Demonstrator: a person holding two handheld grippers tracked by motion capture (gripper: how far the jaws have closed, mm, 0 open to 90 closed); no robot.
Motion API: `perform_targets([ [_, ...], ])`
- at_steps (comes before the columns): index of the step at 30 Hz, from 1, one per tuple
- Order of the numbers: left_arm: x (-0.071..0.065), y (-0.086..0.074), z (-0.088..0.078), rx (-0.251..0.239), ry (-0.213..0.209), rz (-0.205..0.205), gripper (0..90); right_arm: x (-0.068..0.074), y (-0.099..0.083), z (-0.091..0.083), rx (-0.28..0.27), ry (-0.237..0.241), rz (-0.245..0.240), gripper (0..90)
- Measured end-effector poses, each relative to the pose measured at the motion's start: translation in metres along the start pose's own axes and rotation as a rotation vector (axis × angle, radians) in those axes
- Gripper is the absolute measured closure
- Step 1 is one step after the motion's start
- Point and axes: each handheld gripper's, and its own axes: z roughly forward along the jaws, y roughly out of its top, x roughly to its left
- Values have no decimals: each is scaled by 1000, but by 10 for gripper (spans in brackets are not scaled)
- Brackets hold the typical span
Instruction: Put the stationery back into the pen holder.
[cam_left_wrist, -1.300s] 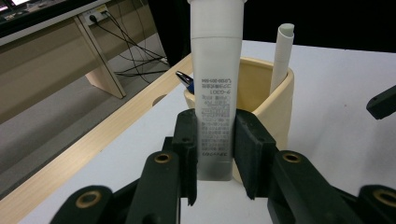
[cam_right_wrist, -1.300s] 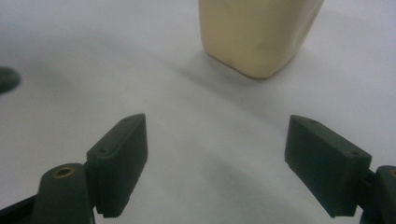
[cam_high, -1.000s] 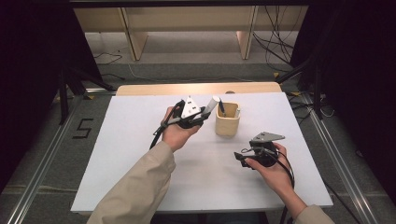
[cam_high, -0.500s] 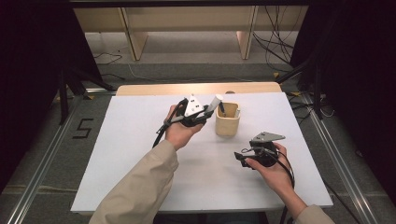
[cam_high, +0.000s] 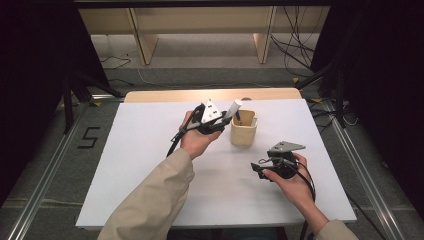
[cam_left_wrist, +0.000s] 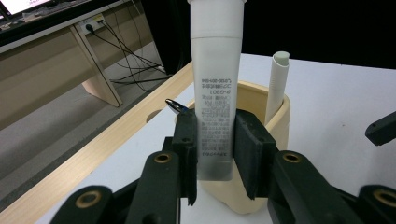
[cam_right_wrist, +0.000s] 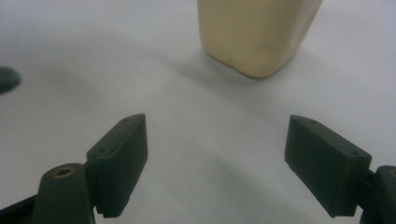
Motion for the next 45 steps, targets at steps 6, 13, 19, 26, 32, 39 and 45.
perform_targets([
  [6,-2,3,4,-7,-5,4,713,0,0,0,1,0,1,220],
  [13,-4,7,10,-16,-11,3,713,0,0,0,2,2,2,220],
  [19,-6,9,14,-16,-14,7,713,-1,0,1,1,3,1,220],
  [26,-7,11,18,-20,-16,5,713,-1,0,1,3,3,3,220],
  [32,-8,12,20,-22,-15,6,713,-1,-1,1,2,4,1,220],
  [39,-8,12,23,-18,-14,7,713,-1,-1,1,3,4,2,220],
  [45,-9,12,24,-21,-16,1,713,-1,-1,0,3,3,4,220],
])
